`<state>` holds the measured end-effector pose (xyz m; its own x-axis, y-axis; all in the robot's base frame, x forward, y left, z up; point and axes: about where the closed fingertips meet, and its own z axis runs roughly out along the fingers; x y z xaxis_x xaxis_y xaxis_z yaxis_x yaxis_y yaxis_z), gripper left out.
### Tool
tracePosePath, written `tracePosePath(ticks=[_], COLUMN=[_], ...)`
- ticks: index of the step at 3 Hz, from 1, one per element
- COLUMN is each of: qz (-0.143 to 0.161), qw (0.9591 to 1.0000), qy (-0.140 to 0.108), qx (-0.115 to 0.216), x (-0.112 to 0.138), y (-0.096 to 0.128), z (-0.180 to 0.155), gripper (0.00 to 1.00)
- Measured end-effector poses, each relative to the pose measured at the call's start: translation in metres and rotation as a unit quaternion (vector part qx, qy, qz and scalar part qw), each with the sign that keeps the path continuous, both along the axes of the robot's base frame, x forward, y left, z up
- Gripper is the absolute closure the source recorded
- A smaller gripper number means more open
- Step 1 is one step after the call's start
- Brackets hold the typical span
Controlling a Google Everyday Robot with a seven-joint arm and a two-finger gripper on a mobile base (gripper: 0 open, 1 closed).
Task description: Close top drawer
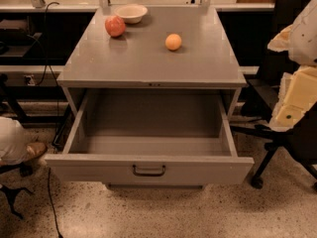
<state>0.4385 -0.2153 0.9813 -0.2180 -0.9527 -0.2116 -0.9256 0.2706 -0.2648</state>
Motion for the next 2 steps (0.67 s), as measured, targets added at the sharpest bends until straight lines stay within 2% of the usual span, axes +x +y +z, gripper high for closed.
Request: tracePosePath(ticks=[1,2], qz=[0.0,-0.002], qw=[1.0,0.9993], qy=[0.0,0.032], qx=[0.0,-0.017], x=[0.0,-0.011], y=[0.0,-0.001], z=[0.0,-0.018], gripper=[0.0,0.0])
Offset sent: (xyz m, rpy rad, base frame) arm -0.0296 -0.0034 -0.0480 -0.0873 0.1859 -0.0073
